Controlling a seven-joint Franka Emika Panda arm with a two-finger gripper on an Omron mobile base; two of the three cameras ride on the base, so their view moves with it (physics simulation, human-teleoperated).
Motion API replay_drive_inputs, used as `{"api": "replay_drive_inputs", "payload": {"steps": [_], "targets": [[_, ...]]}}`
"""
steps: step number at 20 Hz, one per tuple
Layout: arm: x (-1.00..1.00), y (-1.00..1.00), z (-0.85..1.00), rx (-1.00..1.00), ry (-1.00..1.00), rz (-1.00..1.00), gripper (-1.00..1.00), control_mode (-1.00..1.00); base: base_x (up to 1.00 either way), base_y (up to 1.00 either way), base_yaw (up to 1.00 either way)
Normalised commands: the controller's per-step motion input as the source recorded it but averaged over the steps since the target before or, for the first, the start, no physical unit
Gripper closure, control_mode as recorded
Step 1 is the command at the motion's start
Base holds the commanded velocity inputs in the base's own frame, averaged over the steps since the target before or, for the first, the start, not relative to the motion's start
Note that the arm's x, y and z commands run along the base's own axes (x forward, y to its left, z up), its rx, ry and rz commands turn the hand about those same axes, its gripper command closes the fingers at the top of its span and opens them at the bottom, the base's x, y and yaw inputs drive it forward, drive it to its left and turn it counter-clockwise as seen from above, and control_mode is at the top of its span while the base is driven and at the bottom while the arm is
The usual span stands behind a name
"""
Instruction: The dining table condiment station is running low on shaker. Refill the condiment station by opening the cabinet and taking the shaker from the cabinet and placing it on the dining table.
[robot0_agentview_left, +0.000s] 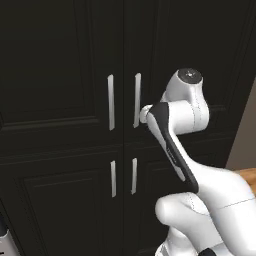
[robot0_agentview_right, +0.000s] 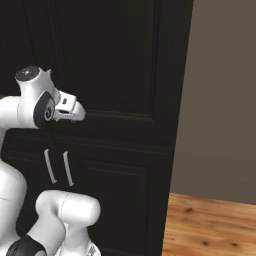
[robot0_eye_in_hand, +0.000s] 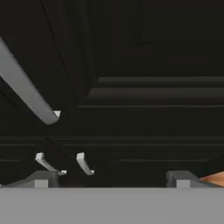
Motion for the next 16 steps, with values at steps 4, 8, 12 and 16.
{"api": "replay_drive_inputs", "payload": {"steps": [4, 8, 12, 16], "targets": [[0.0, 0.9, 0.0, 0.0, -0.27, -0.02, -1.0, -1.0, 0.0, 0.0, 0.0], [0.0, 0.69, 0.01, -0.01, -0.27, 0.0, -1.0, -1.0, 0.0, 0.0, 0.0], [0.01, 0.33, 0.0, -0.06, -0.26, 0.0, -1.0, -1.0, 0.0, 0.0, 0.0], [0.04, 0.0, 0.11, -0.09, -0.3, 0.0, -1.0, -1.0, 0.0, 0.0, 0.0]]}}
